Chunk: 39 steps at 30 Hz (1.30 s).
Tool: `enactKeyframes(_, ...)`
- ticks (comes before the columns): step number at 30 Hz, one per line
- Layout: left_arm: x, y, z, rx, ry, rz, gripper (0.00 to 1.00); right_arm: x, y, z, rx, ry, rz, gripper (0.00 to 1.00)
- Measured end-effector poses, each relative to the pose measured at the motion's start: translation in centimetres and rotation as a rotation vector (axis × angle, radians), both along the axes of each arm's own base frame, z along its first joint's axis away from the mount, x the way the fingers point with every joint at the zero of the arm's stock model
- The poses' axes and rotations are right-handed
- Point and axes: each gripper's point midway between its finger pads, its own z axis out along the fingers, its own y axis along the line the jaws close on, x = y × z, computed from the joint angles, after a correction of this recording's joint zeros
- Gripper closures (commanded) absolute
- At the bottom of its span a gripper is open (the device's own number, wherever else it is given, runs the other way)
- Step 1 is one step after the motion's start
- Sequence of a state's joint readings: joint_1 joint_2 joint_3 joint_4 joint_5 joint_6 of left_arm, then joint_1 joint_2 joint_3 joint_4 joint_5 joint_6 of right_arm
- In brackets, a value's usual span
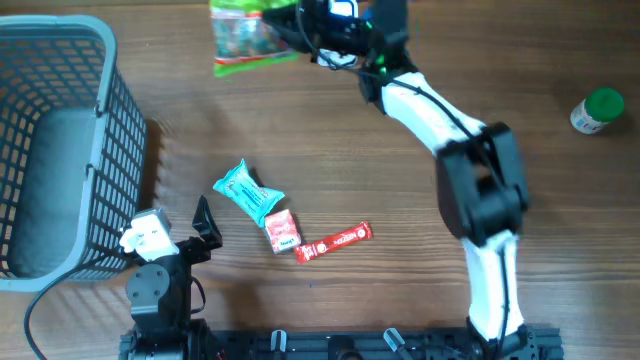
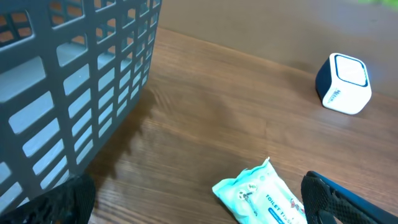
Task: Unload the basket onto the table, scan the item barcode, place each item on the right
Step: 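Carry the candy bag to the right side and release it, then reach the right gripper to the red Nescafé stick and grasp it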
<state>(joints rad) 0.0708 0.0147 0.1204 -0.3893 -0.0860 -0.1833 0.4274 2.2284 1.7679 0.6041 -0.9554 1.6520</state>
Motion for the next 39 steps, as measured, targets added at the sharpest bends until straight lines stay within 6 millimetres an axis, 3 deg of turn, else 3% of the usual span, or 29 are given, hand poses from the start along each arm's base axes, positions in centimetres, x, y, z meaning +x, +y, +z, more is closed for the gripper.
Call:
enactKeyframes(1,0.0,0.0,0.0,0.000,0.000,0.000,0.00,-1.3,0.3,1.3,-0.096,0.023,-0.050,0.95)
enactKeyframes(2,0.0,0.0,0.0,0.000,-0.001,0.000,0.00,-1.5,0.1,1.2,-0.148,0.039,-0.084,0.96)
enactKeyframes(3,0.0,0.0,0.0,0.000,0.000,0.000,0.00,-3.1,-1.6,2.4,-0.313,0.022,-0.199,0.96)
enactKeyframes(4,0.0,0.0,0.0,0.000,-0.001,0.000,0.00,-3.7,-4.4,1.3,-0.474,0.052,-0.309,0.96)
enactKeyframes(6,0.0,0.0,0.0,0.000,0.000,0.000,0.00,-4.8,-12.1,-0.6,-0.807,0.072,-0.534,0.96)
enactKeyframes(8,0.0,0.0,0.0,0.000,0.000,0.000,0.00,-6.5,-21.9,-3.4,-1.190,0.147,-0.731,0.95)
enactKeyframes(9,0.0,0.0,0.0,0.000,0.000,0.000,0.00,-7.2,-25.2,-4.1,-1.311,0.183,-0.784,0.96)
enactKeyframes(11,0.0,0.0,0.0,0.000,0.000,0.000,0.00,-11.4,-37.0,-5.5,-1.747,0.364,-0.925,0.96)
enactKeyframes(12,0.0,0.0,0.0,0.000,0.000,0.000,0.00,-12.7,-40.2,-5.1,-1.849,0.419,-0.980,0.96)
enactKeyframes(16,0.0,0.0,0.0,0.000,0.000,0.000,0.00,-15.5,-49.8,-5.2,-1.986,0.645,-1.229,0.96)
enactKeyframes(18,0.0,0.0,0.0,0.000,0.001,0.000,0.00,-16.9,-58.4,-6.9,-1.940,0.818,-1.493,0.96)
enactKeyframes(19,0.0,0.0,0.0,0.000,0.000,0.000,0.00,-16.2,-60.3,-7.3,-1.884,0.800,-1.573,0.92)
enactKeyframes(20,0.0,0.0,0.0,0.000,0.000,0.000,0.00,-15.5,-62.1,-7.9,-1.869,0.772,-1.602,0.65)
enactKeyframes(21,0.0,0.0,0.0,0.000,0.001,0.000,0.00,-15.0,-64.5,-9.0,-1.871,0.743,-1.583,0.22)
enactKeyframes(22,0.0,0.0,0.0,0.000,0.000,0.000,0.00,-15.3,-65.6,-10.0,-1.897,0.746,-1.525,0.00)
enactKeyframes(23,0.0,0.0,0.0,0.000,0.001,0.000,0.00,-15.7,-66.6,-11.0,-1.916,0.752,-1.460,0.00)
enactKeyframes(26,0.0,0.0,0.0,0.000,0.001,0.000,0.00,-14.3,-66.5,-12.0,-1.847,0.671,-1.336,0.00)
enactKeyframes(30,0.0,0.0,0.0,0.000,0.000,0.000,0.00,-9.8,-59.9,-11.7,-1.563,0.468,-1.135,0.00)
enactKeyframes(32,0.0,0.0,0.0,0.000,0.000,0.000,0.00,-8.7,-52.7,-9.7,-1.310,0.395,-0.999,0.00)
enactKeyframes(35,0.0,0.0,0.0,0.000,0.000,0.000,0.00,-10.7,-40.5,-8.0,-0.912,0.508,-0.695,0.04)
enactKeyframes(37,0.0,0.0,0.0,0.000,0.000,0.000,0.00,-12.1,-35.2,-7.9,-0.823,0.525,-0.517,0.12)
enactKeyframes(38,0.0,0.0,0.0,0.000,0.000,0.000,0.00,-13.1,-32.8,-8.1,-0.805,0.556,-0.441,0.13)
enactKeyframes(39,0.0,0.0,0.0,0.000,0.000,0.000,0.00,-14.2,-30.3,-8.3,-0.800,0.580,-0.366,0.08)
